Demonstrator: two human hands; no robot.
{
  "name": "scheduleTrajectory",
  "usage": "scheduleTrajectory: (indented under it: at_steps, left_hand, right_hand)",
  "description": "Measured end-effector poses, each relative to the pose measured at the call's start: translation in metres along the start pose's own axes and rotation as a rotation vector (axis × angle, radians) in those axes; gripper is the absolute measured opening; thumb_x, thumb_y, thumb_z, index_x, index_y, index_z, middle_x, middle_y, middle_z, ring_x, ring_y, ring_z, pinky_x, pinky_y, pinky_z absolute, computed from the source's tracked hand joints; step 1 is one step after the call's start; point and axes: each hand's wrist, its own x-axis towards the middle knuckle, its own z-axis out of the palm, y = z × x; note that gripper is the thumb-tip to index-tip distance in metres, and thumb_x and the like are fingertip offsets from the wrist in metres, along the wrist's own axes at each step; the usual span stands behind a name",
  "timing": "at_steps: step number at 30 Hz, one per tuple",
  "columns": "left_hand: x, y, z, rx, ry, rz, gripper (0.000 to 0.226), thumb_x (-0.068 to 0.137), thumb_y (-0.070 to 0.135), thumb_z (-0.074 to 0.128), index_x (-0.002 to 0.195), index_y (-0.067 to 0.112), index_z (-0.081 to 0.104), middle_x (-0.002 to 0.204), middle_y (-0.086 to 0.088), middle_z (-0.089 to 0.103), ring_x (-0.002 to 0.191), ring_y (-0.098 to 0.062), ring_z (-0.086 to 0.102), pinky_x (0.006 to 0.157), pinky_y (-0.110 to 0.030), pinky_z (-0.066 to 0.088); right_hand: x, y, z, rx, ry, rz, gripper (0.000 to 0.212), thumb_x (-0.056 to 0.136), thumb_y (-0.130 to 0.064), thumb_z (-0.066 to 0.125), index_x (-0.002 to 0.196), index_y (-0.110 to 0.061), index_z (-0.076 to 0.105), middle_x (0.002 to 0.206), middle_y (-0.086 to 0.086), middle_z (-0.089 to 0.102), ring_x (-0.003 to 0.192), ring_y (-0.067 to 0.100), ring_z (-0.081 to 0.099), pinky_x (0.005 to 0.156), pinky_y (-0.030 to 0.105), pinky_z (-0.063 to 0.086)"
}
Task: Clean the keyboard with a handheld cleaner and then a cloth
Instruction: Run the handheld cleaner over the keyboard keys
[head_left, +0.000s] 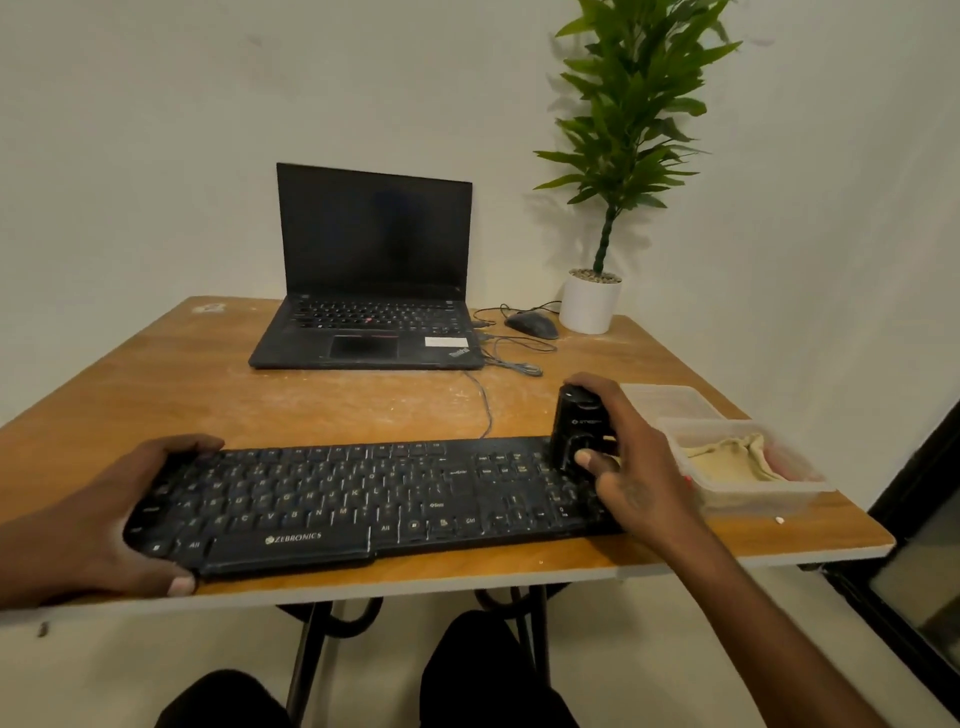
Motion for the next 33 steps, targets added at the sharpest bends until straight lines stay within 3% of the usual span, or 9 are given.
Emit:
scheduleTrajectory:
  at_steps: [3, 7, 11, 15, 19, 23, 27, 30, 33]
  left_hand:
    - [0.006, 0.008, -0.003, -0.064, 0.033, -0.082, 0.132, 0.029, 0.090, 0.086, 0.148, 0.059, 0.036, 0.149, 0.004, 0.054, 0.131, -0.028, 0.058, 0.108, -0.060, 0.050]
    - [0.005, 0.014, 0.003, -0.107, 0.033, -0.060, 0.130, 0.028, 0.093, 0.084, 0.145, 0.059, 0.038, 0.147, 0.001, 0.055, 0.130, -0.031, 0.059, 0.106, -0.062, 0.050]
    - [0.006, 0.021, 0.001, -0.144, 0.069, -0.024, 0.124, 0.029, 0.095, 0.082, 0.140, 0.069, 0.036, 0.147, 0.000, 0.056, 0.130, -0.031, 0.059, 0.107, -0.063, 0.050]
    - [0.006, 0.018, -0.005, -0.124, 0.045, -0.027, 0.126, 0.029, 0.094, 0.082, 0.143, 0.068, 0.034, 0.149, 0.003, 0.055, 0.132, -0.029, 0.058, 0.108, -0.062, 0.049]
    - [0.011, 0.008, -0.008, -0.126, 0.013, -0.010, 0.130, 0.029, 0.088, 0.087, 0.146, 0.063, 0.035, 0.150, 0.006, 0.054, 0.132, -0.028, 0.058, 0.109, -0.060, 0.050]
    - [0.014, 0.007, -0.008, -0.258, 0.035, 0.036, 0.130, 0.027, 0.067, 0.103, 0.143, 0.056, 0.044, 0.141, 0.007, 0.059, 0.122, -0.025, 0.064, 0.101, -0.054, 0.053]
    - [0.014, 0.008, -0.009, -0.299, 0.043, 0.027, 0.130, 0.028, 0.061, 0.105, 0.142, 0.056, 0.043, 0.141, 0.008, 0.058, 0.122, -0.022, 0.064, 0.099, -0.051, 0.054]
    - [0.014, 0.009, -0.007, -0.310, 0.050, 0.038, 0.132, 0.028, 0.062, 0.105, 0.144, 0.054, 0.043, 0.141, 0.008, 0.058, 0.123, -0.022, 0.063, 0.101, -0.051, 0.052]
    - [0.016, 0.004, -0.008, -0.307, 0.045, 0.048, 0.134, 0.029, 0.060, 0.106, 0.147, 0.050, 0.043, 0.143, 0.005, 0.058, 0.124, -0.026, 0.063, 0.102, -0.055, 0.051]
  right_hand:
    - [-0.030, -0.003, -0.007, 0.102, 0.005, -0.021, 0.086, 0.085, 0.013, 0.062, 0.127, -0.059, 0.043, 0.120, -0.028, 0.057, 0.113, 0.004, 0.057, 0.096, 0.042, 0.052]
    - [-0.050, -0.008, -0.007, 0.180, -0.029, -0.067, 0.085, 0.082, 0.015, 0.064, 0.133, -0.050, 0.046, 0.125, -0.023, 0.058, 0.120, 0.009, 0.056, 0.104, 0.050, 0.048]
    - [-0.029, -0.016, 0.007, 0.150, -0.048, -0.063, 0.086, 0.085, 0.014, 0.060, 0.129, -0.058, 0.043, 0.113, -0.025, 0.061, 0.106, -0.005, 0.060, 0.084, 0.024, 0.058]
    - [0.011, -0.014, 0.020, 0.041, -0.028, -0.060, 0.085, 0.085, 0.011, 0.059, 0.133, -0.056, 0.038, 0.106, -0.012, 0.062, 0.090, -0.008, 0.059, 0.063, 0.007, 0.048]
    - [0.035, -0.014, 0.028, 0.014, -0.036, -0.069, 0.085, 0.082, 0.012, 0.057, 0.136, -0.051, 0.038, 0.110, -0.004, 0.063, 0.093, 0.005, 0.062, 0.069, 0.017, 0.053]
    - [0.020, -0.016, 0.022, 0.043, -0.035, -0.060, 0.082, 0.086, 0.010, 0.059, 0.133, -0.053, 0.039, 0.110, -0.011, 0.062, 0.093, -0.006, 0.060, 0.067, 0.012, 0.051]
    - [-0.027, -0.015, 0.009, 0.152, -0.020, -0.040, 0.085, 0.085, 0.013, 0.062, 0.129, -0.057, 0.044, 0.116, -0.022, 0.059, 0.107, 0.003, 0.061, 0.086, 0.033, 0.058]
    - [-0.053, -0.014, 0.002, 0.233, -0.019, -0.063, 0.084, 0.083, 0.017, 0.063, 0.132, -0.049, 0.047, 0.120, -0.022, 0.058, 0.115, 0.009, 0.061, 0.094, 0.035, 0.054]
    - [-0.049, -0.015, 0.005, 0.239, -0.019, -0.073, 0.083, 0.082, 0.018, 0.061, 0.133, -0.047, 0.047, 0.118, -0.025, 0.058, 0.112, 0.007, 0.061, 0.090, 0.028, 0.055]
